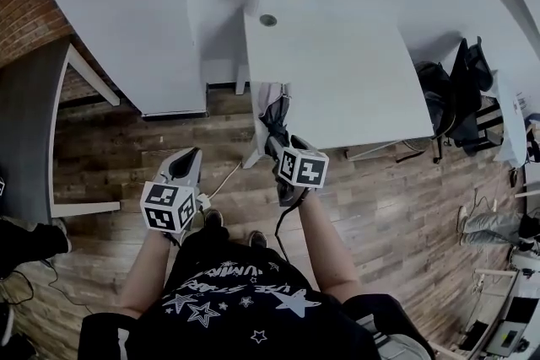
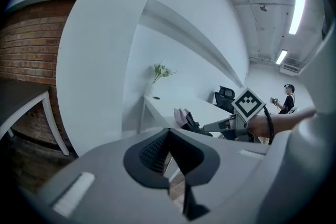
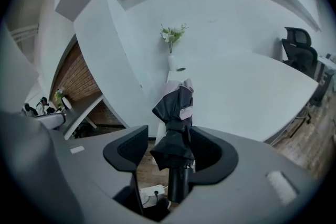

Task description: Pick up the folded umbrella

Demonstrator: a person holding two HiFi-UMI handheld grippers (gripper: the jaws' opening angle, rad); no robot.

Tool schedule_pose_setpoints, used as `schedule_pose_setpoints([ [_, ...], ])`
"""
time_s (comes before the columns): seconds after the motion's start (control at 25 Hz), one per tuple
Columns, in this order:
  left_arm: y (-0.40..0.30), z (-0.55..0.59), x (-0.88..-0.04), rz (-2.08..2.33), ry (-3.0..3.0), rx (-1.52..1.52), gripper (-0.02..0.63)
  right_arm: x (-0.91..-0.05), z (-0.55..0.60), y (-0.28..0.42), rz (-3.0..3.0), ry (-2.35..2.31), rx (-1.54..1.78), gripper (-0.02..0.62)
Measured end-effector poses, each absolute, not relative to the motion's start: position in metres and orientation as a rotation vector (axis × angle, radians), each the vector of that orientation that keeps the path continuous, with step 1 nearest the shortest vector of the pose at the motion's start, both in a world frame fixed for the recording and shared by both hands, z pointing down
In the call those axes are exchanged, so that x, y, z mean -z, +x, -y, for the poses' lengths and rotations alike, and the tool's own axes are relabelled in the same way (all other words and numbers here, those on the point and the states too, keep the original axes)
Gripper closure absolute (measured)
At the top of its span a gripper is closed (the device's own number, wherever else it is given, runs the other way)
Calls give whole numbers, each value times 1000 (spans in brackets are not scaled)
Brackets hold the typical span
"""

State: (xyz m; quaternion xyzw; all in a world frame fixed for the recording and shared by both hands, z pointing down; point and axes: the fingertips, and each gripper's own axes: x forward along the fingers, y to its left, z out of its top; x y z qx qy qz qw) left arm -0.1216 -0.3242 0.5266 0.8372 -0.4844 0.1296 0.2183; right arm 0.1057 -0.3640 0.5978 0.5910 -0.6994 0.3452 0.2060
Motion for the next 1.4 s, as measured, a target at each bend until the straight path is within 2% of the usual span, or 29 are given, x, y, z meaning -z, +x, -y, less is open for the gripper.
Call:
schedule_pose_setpoints([
  [0.16,-133,339,-537,1326,2293,-358,603,-617,379,104,1867,1639,-935,307],
  [0.6,-152,360,-558,1307,2259,-386,603,-648,406,103,1732,1609,-806,301],
  [1.0,-156,366,-561,1312,2249,-401,603,-660,414,103,1699,1610,-758,322],
  [1.4,-153,355,-555,1337,2251,-402,603,-654,409,105,1731,1623,-849,354],
])
